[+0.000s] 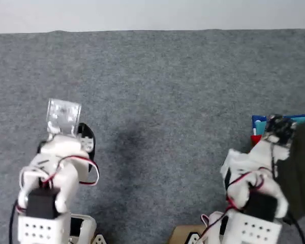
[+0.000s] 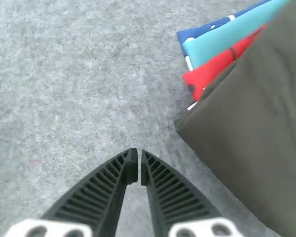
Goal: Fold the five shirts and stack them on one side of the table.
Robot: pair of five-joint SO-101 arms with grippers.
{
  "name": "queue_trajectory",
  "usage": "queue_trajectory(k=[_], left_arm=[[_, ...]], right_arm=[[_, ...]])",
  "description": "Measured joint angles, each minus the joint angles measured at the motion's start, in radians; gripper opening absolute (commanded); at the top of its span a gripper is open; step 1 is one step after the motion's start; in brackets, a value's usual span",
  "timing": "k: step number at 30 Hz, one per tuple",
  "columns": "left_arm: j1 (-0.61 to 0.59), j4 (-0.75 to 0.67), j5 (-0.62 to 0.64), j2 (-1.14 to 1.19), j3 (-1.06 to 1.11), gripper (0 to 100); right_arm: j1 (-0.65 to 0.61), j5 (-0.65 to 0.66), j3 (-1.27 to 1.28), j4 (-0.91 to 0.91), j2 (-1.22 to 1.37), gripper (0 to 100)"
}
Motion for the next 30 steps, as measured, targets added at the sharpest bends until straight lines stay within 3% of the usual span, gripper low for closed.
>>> queue_trajectory(k=[11, 15, 21, 30], left_arm=[[0.0, -0.285, 0.0, -0.265, 0.477, 0], [0.0, -0.288, -0.029, -0.354, 0.552, 0], [-0.009, -0.288, -0.193, -0.508, 0.672, 0], [-0.035, -0.215, -0.212, -0.512, 0.678, 0]], right_arm=[[-0.091, 0.018, 0.35, -0.098, -0.381, 2.4], [-0.089, 0.069, 0.446, -0.104, -0.46, 2.4], [-0.091, 0.192, 0.588, -0.143, -0.462, 2.4], [-0.12, 0.203, 0.603, -0.169, -0.462, 2.5]])
